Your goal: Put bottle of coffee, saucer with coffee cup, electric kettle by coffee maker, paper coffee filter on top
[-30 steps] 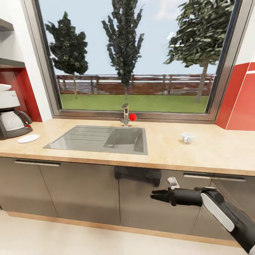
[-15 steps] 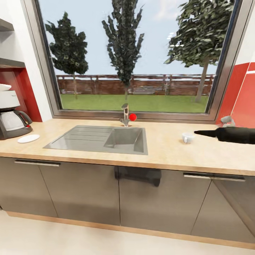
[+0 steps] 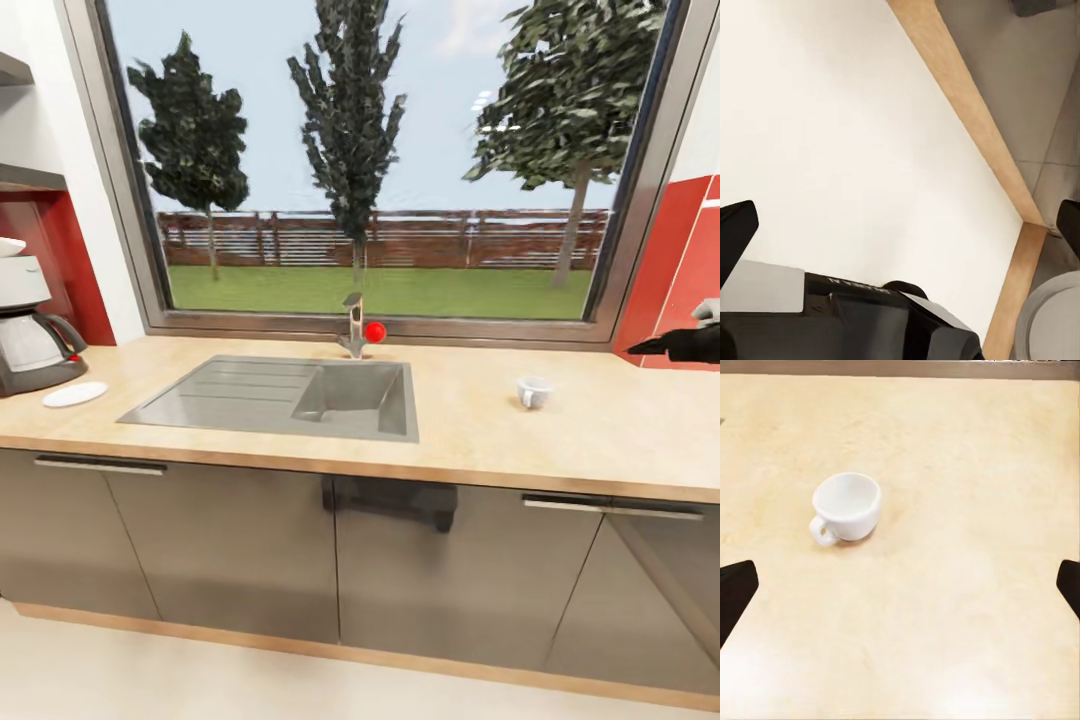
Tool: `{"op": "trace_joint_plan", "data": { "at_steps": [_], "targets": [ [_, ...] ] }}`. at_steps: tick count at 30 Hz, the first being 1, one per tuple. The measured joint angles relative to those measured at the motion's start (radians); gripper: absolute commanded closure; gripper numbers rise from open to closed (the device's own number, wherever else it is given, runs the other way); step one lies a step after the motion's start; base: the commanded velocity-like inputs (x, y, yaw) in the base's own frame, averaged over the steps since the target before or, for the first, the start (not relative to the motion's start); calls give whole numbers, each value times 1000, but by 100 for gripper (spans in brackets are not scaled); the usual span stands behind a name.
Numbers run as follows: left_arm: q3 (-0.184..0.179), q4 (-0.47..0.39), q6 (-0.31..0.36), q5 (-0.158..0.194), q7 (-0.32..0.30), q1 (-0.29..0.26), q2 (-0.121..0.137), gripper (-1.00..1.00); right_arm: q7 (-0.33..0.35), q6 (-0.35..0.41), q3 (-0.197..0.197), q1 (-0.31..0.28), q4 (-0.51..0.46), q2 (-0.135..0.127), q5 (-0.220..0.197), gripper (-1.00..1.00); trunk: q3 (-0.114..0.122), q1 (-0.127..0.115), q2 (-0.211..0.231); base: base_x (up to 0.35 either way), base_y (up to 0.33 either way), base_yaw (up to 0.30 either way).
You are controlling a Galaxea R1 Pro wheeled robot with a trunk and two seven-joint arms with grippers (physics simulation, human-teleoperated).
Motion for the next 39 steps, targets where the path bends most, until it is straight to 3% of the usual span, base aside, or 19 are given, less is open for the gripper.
{"op": "trace_joint_plan", "data": {
  "at_steps": [2,7,10,15,19,25,39],
  "targets": [
    [0,0,0,0,0,0,0,-100,-1,-1,55,-34,64,32,43,-100,0,0,0,149,0,0],
    [1,0,0,0,0,0,0,-100,-2,-1,89,-54,108,68,70,-100,0,0,0,69,0,0],
    [1,0,0,0,0,0,0,-100,-1,-2,94,-57,124,80,99,-100,0,0,0,172,0,0],
    [1,0,0,0,0,0,0,-100,-4,-2,97,-67,139,125,230,-100,0,0,0,180,0,0],
    [1,0,0,0,0,0,0,-100,-7,-1,97,-85,182,148,272,-100,0,0,0,77,0,0],
    [2,0,0,0,-1,0,0,-100,-8,-1,97,-100,223,166,294,-100,0,0,0,211,0,0],
    [2,0,0,0,0,0,0,-100,-9,0,99,-102,231,167,299,-100,0,0,0,125,-1,0]
  ]
}}
